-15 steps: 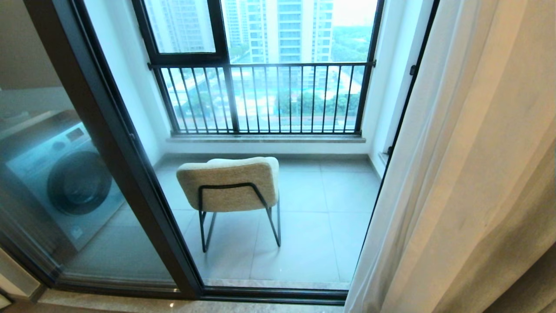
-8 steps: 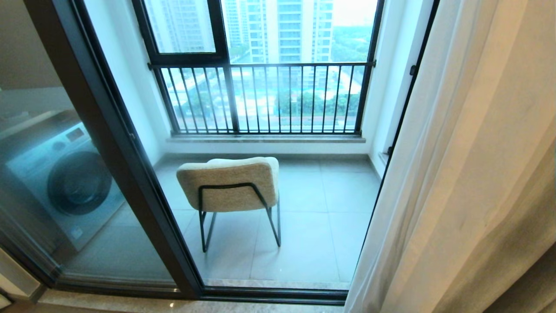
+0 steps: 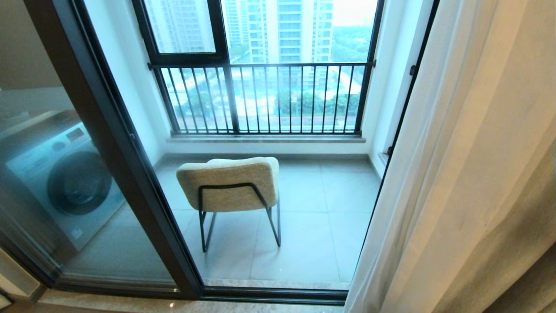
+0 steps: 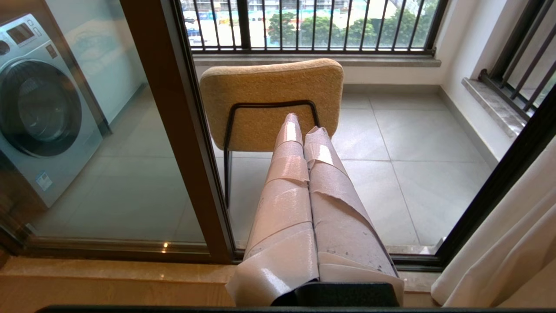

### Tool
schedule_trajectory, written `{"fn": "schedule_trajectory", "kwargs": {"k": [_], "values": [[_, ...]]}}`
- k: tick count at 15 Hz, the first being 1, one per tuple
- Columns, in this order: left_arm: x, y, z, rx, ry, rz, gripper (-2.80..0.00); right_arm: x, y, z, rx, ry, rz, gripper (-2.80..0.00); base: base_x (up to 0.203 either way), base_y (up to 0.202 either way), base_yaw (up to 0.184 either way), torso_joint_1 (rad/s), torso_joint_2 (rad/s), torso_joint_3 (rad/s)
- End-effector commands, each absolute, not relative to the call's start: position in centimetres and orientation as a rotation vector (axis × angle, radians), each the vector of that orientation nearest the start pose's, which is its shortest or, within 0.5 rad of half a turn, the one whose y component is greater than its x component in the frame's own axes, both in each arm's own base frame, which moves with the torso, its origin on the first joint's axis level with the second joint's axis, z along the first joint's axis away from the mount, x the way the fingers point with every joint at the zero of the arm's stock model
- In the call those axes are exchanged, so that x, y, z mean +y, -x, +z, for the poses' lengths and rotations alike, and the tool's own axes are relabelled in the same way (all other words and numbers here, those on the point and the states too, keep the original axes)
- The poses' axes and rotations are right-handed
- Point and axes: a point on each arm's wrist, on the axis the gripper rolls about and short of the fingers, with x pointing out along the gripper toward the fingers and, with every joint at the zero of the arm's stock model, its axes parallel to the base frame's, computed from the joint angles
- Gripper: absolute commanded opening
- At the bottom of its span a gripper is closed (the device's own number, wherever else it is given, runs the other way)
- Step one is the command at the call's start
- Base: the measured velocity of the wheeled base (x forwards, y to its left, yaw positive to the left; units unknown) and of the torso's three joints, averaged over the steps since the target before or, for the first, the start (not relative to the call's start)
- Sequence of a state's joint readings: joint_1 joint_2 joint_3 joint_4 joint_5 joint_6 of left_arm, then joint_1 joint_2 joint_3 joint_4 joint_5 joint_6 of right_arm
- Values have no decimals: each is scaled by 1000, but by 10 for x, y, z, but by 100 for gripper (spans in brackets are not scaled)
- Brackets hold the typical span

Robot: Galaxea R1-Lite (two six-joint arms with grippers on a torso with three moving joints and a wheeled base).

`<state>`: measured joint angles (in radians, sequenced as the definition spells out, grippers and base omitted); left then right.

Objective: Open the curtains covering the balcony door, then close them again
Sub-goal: Close the inner curtains on both sides

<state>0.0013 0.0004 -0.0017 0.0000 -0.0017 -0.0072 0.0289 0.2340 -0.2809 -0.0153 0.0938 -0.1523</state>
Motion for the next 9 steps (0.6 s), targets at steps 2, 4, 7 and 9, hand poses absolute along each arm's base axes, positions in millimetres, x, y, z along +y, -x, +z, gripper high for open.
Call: {"fn": "schedule_trajectory", "kwargs": {"k": [2,4,7,9], "values": [[0,23,76,-2,8,0,-280,3,-19,197,47,147,155,-280,0,0,0,0,0,0],[0,23,76,-2,8,0,-280,5,-39,216,47,139,159,-280,0,0,0,0,0,0],[0,23,76,0,8,0,-280,6,-67,234,-20,135,156,-280,0,0,0,0,0,0],[0,23,76,-2,8,0,-280,7,-77,244,-39,135,156,0,0,0,0,0,0,0]]}}
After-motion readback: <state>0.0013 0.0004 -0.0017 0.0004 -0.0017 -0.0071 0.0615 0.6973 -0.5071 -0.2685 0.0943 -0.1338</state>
